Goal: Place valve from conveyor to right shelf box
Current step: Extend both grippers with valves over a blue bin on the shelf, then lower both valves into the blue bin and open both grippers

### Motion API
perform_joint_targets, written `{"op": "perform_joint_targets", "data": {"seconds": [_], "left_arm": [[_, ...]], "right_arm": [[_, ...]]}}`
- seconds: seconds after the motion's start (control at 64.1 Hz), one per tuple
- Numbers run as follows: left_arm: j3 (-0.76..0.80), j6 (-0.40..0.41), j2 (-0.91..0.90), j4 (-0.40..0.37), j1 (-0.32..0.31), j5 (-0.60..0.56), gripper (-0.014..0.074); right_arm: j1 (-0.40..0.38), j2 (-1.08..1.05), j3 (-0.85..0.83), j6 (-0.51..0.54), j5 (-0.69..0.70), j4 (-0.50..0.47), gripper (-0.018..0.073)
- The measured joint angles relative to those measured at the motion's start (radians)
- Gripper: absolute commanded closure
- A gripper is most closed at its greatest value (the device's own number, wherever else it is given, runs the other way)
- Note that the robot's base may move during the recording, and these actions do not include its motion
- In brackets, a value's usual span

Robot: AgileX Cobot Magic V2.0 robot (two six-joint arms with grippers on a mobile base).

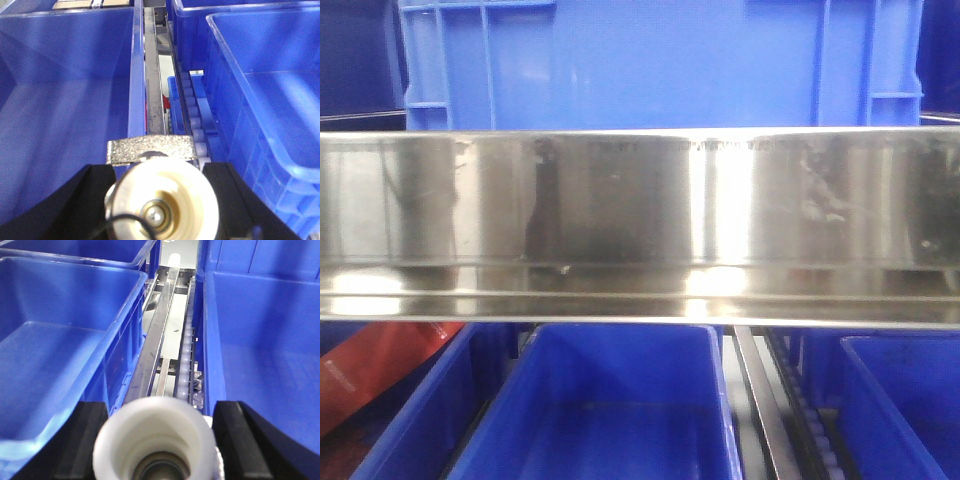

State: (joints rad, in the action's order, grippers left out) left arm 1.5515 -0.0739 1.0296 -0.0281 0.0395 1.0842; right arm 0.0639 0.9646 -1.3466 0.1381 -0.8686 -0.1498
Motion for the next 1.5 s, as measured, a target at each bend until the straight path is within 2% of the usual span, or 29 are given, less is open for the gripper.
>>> {"op": "perform_joint_targets", "data": {"seconds": [1.498], "left_arm": [[0.0, 0.0, 0.0, 0.0, 0.0, -0.027, 0.0707]], "right_arm": [[0.0, 0.0, 0.0, 0.0, 0.0, 0.0, 0.0713]]}}
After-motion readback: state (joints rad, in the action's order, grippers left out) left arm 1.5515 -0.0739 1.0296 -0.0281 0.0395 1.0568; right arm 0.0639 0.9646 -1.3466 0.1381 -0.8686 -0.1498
